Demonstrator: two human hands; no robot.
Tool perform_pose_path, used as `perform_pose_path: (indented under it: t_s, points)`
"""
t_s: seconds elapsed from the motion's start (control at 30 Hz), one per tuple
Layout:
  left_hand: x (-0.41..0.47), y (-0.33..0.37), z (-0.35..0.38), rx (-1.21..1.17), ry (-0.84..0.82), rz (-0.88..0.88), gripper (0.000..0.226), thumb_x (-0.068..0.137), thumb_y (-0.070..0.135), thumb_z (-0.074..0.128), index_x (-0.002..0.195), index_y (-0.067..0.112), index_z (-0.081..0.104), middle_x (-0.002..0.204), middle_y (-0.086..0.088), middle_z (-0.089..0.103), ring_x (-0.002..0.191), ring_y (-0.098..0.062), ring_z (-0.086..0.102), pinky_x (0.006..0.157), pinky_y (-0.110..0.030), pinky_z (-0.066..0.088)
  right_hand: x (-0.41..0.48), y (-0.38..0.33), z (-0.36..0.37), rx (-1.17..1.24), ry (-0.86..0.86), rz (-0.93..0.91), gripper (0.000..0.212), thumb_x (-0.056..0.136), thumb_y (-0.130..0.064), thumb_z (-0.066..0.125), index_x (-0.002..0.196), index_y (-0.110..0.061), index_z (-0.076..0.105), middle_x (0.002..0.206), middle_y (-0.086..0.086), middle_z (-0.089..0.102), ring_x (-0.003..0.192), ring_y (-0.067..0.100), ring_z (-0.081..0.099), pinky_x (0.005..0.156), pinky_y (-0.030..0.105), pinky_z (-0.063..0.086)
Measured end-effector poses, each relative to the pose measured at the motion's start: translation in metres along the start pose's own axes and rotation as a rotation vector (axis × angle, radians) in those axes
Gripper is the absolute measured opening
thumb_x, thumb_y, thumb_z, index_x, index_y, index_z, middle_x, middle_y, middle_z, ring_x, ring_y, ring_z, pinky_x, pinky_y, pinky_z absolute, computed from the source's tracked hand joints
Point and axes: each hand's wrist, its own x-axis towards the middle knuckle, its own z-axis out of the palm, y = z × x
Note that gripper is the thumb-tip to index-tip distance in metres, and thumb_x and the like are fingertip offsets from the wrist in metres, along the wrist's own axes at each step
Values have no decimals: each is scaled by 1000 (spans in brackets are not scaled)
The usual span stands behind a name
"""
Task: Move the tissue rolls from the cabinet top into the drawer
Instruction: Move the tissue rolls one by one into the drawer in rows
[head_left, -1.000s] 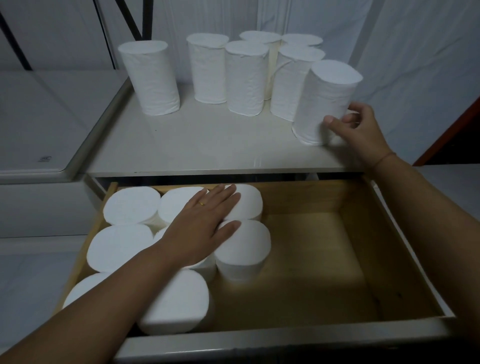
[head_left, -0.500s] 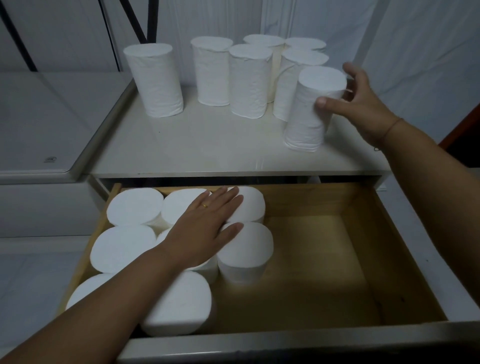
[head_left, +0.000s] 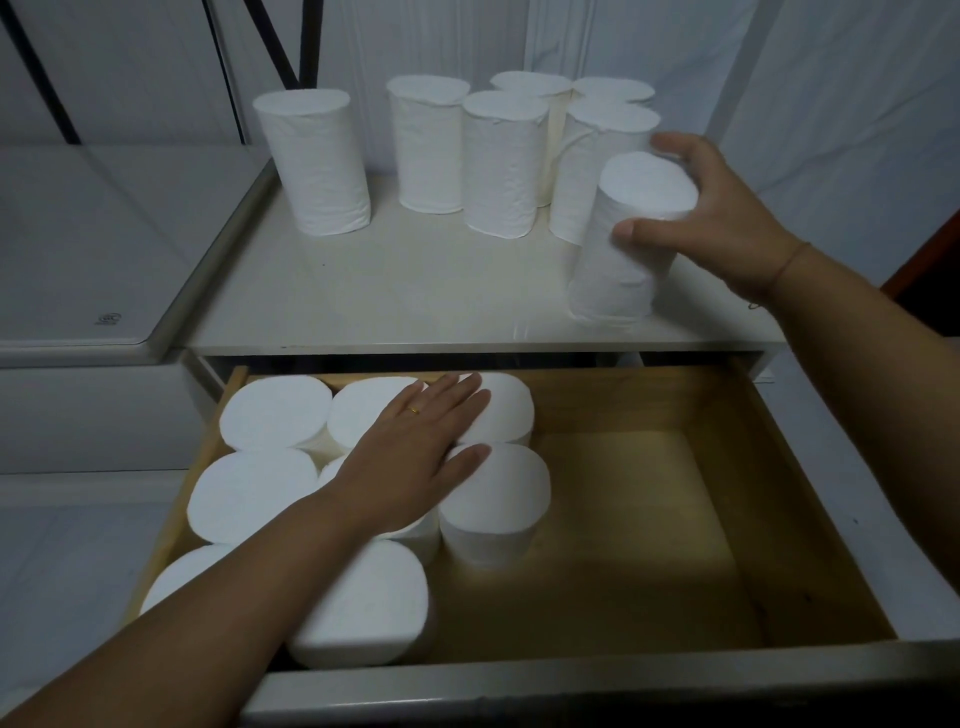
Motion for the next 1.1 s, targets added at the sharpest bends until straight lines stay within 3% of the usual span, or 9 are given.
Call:
perform_pose_path:
  t_s: [0.2,0.43,0.63,0.7,0.87,1.0,1.1]
  points:
    - [0,0,1,9,-2,-3,64,90,58,18,148,30,19,157,12,11,144,-4,1,115,-22,-6,-40,-14,0,-26,-41,-42,88,61,-46,78,136,-35,32,132,-13,36,116,10,42,83,15,41]
    - [2,3,-2,4,49,29,56,95,48,35,146,25,28,156,7,19,143,-6,3,113,-20,-6,-76,-27,3,7,-100,-84,91,63,-33,84,136,-35,30,135,-12,36,119,12,44,88,27,49]
    - [1,7,1,20,-13,70,61,94,55,29,148,29,21,157,10,12,142,-4,-2,114,-26,-5,-106,-28,7,-54,-157,-140,97,58,-38,83,138,-34,28,129,-24,34,115,-5,44,79,5,47]
    - [1,7,3,41,-34,69,64,92,59,24,148,30,17,157,11,8,142,-4,-4,115,-27,-5,-114,-20,10,-86,-198,-141,97,57,-39,83,137,-36,28,128,-26,34,115,-4,44,77,7,49]
    - [2,6,6,75,-39,64,66,90,60,20,149,30,15,157,10,7,144,-6,-2,115,-28,-5,-125,16,26,-176,-279,-66,95,56,-40,83,134,-34,29,134,-4,36,116,14,43,89,31,50]
    - [2,7,5,85,-35,66,66,91,59,20,149,29,15,157,10,7,144,-6,-2,115,-26,-6,-130,43,50,-241,-303,-2,96,55,-45,84,132,-37,29,132,-3,38,111,11,42,84,21,43]
    - [2,7,4,80,-34,63,66,90,59,20,149,29,15,157,10,7,144,-6,-2,115,-26,-6,-135,57,67,-220,-342,-6,99,57,-44,84,136,-34,26,136,-3,35,115,12,40,87,25,41]
